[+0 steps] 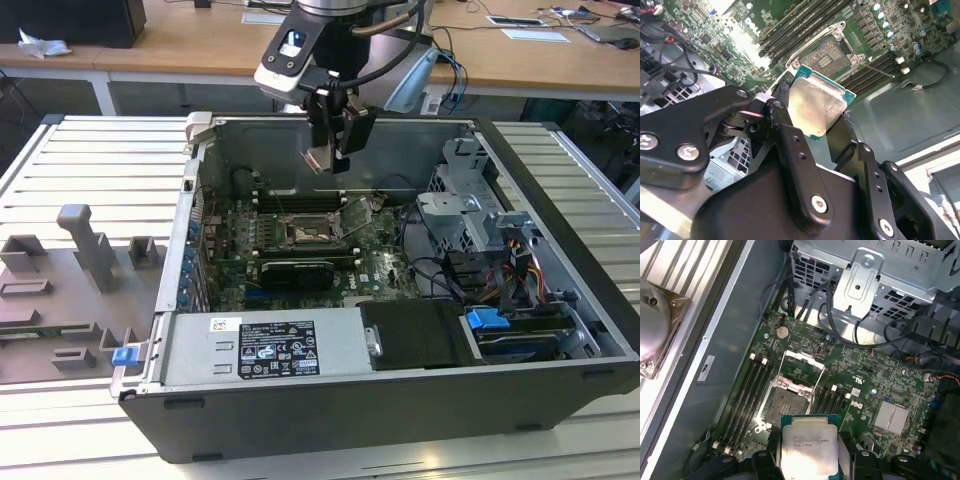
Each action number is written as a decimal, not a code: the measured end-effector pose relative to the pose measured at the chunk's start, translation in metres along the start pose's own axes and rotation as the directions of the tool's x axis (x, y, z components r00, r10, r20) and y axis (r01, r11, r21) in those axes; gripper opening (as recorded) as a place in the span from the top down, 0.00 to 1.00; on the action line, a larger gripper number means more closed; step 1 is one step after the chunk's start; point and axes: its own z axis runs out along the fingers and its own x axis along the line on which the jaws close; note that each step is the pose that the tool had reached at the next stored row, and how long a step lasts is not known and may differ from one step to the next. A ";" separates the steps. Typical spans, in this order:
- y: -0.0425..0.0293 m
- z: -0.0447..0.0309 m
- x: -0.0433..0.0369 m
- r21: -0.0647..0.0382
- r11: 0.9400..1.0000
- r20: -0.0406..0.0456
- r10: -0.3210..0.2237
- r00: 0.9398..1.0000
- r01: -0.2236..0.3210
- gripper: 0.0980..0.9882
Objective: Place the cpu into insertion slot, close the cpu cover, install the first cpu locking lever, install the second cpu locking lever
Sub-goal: 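Place the cpu into insertion slot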
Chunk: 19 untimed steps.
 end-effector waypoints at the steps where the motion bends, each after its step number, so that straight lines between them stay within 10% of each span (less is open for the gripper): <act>1: 0.0000 0.0002 0.0000 0.000 1.000 0.001 0.006 1.000 -0.006 0.50; 19: -0.0004 0.0045 -0.0001 0.000 0.994 0.009 0.109 0.994 -0.109 0.50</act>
